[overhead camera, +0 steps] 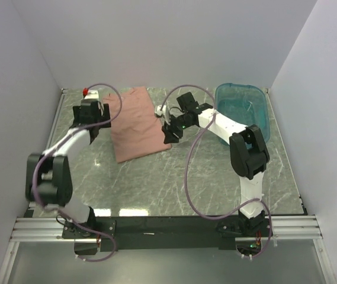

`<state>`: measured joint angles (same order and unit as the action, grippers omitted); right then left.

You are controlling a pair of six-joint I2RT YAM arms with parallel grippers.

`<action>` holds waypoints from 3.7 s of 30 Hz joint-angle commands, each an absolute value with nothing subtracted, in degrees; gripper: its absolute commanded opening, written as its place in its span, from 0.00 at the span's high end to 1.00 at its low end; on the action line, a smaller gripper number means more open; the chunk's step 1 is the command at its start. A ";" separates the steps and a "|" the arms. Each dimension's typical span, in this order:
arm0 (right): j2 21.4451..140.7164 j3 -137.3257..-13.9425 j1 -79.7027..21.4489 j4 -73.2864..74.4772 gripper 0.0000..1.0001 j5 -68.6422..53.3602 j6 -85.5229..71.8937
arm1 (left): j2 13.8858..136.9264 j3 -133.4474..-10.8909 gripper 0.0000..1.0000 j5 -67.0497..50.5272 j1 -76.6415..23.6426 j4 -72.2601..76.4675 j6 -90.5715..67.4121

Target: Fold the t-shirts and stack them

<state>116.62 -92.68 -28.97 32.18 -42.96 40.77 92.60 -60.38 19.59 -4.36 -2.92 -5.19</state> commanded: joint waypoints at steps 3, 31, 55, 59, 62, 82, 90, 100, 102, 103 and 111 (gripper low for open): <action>106.54 -87.11 -28.21 33.92 0.42 -43.94 56.32 | 78.51 -51.86 0.01 -0.97 -4.04 8.53 2.34; 99.40 -75.06 -26.01 32.09 0.21 -46.50 73.39 | 75.84 -26.98 0.22 -3.53 -22.06 10.36 47.02; 111.44 -63.20 -39.73 -3.16 0.29 -18.72 82.26 | 77.78 -26.72 0.87 -2.46 -22.15 12.83 46.41; 113.64 -63.11 -40.08 -3.52 0.53 -18.19 83.40 | 77.00 -26.28 0.88 -3.07 -22.15 13.01 46.23; 113.38 -62.23 -40.08 -4.74 0.74 -19.07 83.84 | 76.82 -26.02 0.90 -3.78 -22.15 13.10 46.23; 90.12 -47.65 -37.97 11.39 1.00 -34.00 82.88 | 61.62 -22.32 1.00 -11.86 -34.26 -2.35 43.77; 74.46 -43.07 -38.50 25.64 1.00 -37.18 78.93 | 57.22 -28.12 1.00 -15.29 -46.21 -17.04 36.14; 77.32 -56.23 -38.50 28.22 1.00 -37.18 69.44 | 50.36 -31.90 1.00 -10.81 -47.21 -20.13 36.20; 79.88 -61.14 -38.41 26.03 1.00 -36.57 65.94 | 51.59 -34.44 1.00 -12.91 -40.48 -20.39 39.44; 82.68 -63.00 -38.41 25.75 1.00 -36.13 65.31 | 52.90 -35.24 1.00 -15.36 -37.91 -20.22 40.51; 101.21 -83.02 -36.92 19.34 1.00 -33.14 53.55 | 62.83 -39.11 1.00 -25.83 -16.99 -10.12 47.02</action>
<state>95.64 -75.81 -37.78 23.83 -34.48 61.04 59.55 -36.58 -19.55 -22.35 -15.99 43.42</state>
